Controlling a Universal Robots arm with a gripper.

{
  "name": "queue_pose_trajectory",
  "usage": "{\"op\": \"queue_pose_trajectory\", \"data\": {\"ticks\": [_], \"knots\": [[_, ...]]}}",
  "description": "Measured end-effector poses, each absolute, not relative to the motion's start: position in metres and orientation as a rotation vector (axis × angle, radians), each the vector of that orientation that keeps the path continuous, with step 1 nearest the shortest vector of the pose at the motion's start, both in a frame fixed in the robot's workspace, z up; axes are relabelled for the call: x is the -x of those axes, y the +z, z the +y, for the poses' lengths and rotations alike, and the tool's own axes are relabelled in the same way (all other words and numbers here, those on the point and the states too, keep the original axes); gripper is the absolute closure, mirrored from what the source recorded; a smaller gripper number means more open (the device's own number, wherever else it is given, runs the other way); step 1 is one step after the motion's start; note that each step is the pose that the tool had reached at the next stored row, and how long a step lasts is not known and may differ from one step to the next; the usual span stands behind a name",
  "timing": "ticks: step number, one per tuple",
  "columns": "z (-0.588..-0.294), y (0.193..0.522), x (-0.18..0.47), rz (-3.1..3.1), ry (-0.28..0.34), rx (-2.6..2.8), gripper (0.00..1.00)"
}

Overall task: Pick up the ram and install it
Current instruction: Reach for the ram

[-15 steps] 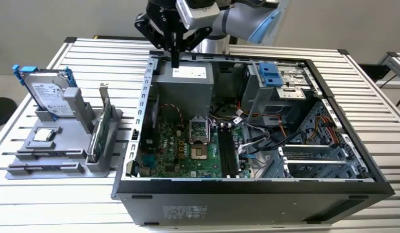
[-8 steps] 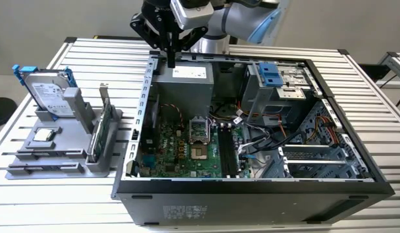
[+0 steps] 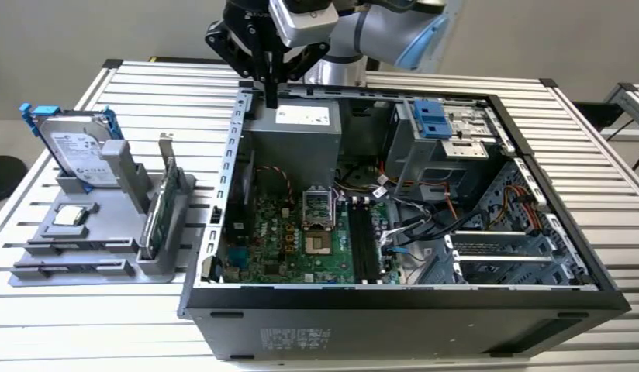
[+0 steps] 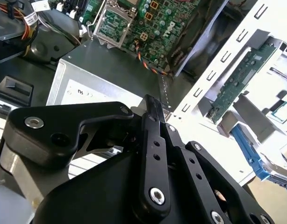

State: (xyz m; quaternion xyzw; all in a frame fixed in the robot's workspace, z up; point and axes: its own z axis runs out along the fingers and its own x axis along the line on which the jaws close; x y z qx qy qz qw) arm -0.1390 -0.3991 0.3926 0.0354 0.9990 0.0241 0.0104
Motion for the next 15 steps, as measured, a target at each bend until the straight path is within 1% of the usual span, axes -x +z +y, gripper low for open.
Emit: {"op": "queue_pose_trajectory", "data": {"ticks": [15], "knots": [[-0.399, 0.393, 0.150, 3.118, 0.075, -0.110, 1.00]]}}
